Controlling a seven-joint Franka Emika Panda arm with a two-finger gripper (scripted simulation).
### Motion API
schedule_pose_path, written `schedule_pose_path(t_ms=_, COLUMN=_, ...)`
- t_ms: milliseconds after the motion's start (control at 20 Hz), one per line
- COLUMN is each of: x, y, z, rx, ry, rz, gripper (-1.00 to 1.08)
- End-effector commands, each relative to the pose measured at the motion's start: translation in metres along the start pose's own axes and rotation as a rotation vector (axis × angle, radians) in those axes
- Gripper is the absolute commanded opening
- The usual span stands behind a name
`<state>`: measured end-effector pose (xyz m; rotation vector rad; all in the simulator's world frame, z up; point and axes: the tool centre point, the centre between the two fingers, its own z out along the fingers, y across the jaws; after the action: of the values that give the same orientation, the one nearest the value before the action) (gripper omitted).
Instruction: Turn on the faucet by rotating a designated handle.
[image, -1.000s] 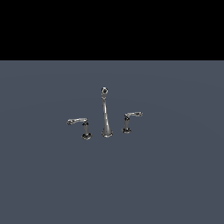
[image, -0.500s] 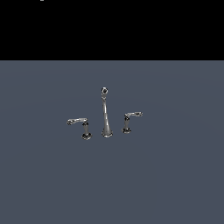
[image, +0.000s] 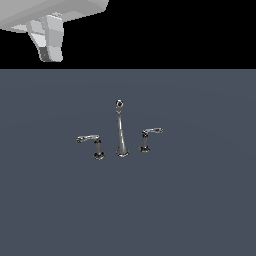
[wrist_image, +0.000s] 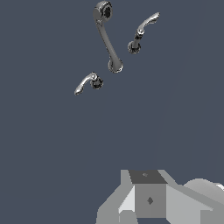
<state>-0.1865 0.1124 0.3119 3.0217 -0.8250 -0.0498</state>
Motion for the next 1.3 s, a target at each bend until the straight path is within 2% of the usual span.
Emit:
schedule_pose_path(t_ms=0, x=0.004, y=-0.011, z=0.015, rx=0.004, ry=0.0, rz=0.053, gripper=-1.0)
schedule_pose_path(t_ms=600, x=0.032, y=-0.058, z=0.077, rx=0.016, ry=0.002, rz=0.282, gripper=-1.0)
schedule_pose_path(t_ms=1250, x=0.069, y=-0.094, z=0.135, rx=0.024, ry=0.007, rz=0.494, gripper=-1.0)
